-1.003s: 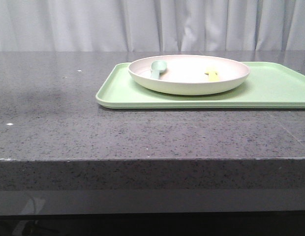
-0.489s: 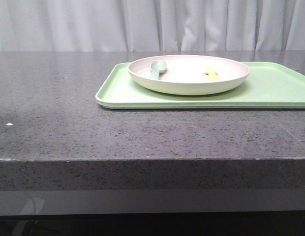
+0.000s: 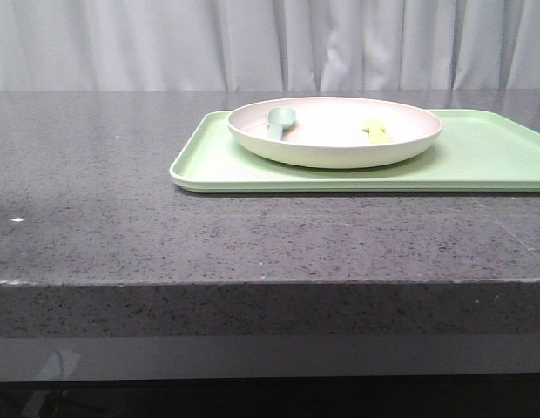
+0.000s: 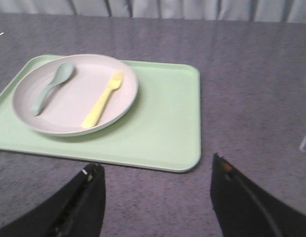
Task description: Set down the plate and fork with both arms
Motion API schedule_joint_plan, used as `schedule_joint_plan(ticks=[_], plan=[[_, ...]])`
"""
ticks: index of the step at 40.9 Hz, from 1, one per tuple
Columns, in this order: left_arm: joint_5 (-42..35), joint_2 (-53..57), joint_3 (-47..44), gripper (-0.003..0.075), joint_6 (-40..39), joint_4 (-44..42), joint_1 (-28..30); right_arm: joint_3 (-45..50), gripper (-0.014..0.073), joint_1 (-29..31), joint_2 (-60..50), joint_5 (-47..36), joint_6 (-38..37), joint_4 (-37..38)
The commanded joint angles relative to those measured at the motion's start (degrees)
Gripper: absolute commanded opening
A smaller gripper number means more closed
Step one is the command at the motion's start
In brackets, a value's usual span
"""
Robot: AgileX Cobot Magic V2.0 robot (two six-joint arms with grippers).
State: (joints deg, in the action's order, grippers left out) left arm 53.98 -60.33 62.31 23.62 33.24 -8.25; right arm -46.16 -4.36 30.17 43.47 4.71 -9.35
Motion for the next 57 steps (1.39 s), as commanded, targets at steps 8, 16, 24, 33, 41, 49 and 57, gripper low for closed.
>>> schedule_joint_plan(ticks=[8, 16, 24, 33, 41, 49, 57], plan=[[-2.92, 0.95, 1.43, 0.0293, 0.10, 2.56, 0.19, -9.14, 0.0414, -10.22, 13.69, 0.87, 9.68, -7.64], [-2.92, 0.95, 1.43, 0.0293, 0.10, 2.56, 0.19, -17.83, 0.0414, -15.57, 27.14, 5.55, 9.68, -7.64], [-2.92, 0.95, 1.43, 0.0293, 0.10, 2.56, 0.19, -27.44, 0.0414, -16.91, 40.04, 10.02, 9.37, -7.57], [-2.92, 0.95, 1.43, 0.0293, 0.10, 2.56, 0.19, -39.53, 0.0414, -16.91, 53.07, 14.55, 0.89, -2.52], [-2.92, 0.95, 1.43, 0.0293, 0.10, 2.56, 0.19, -48.38, 0.0414, -16.84, 62.10, 19.52, -8.95, 4.59], [-2.92, 0.95, 1.43, 0.0293, 0.10, 2.56, 0.19, -56.64, 0.0414, -15.83, 70.14, 25.32, -14.74, 5.09], [-2.92, 0.95, 1.43, 0.0293, 0.10, 2.56, 0.19, -63.71, 0.0414, -14.14, 77.20, 29.47, -18.40, 5.14]])
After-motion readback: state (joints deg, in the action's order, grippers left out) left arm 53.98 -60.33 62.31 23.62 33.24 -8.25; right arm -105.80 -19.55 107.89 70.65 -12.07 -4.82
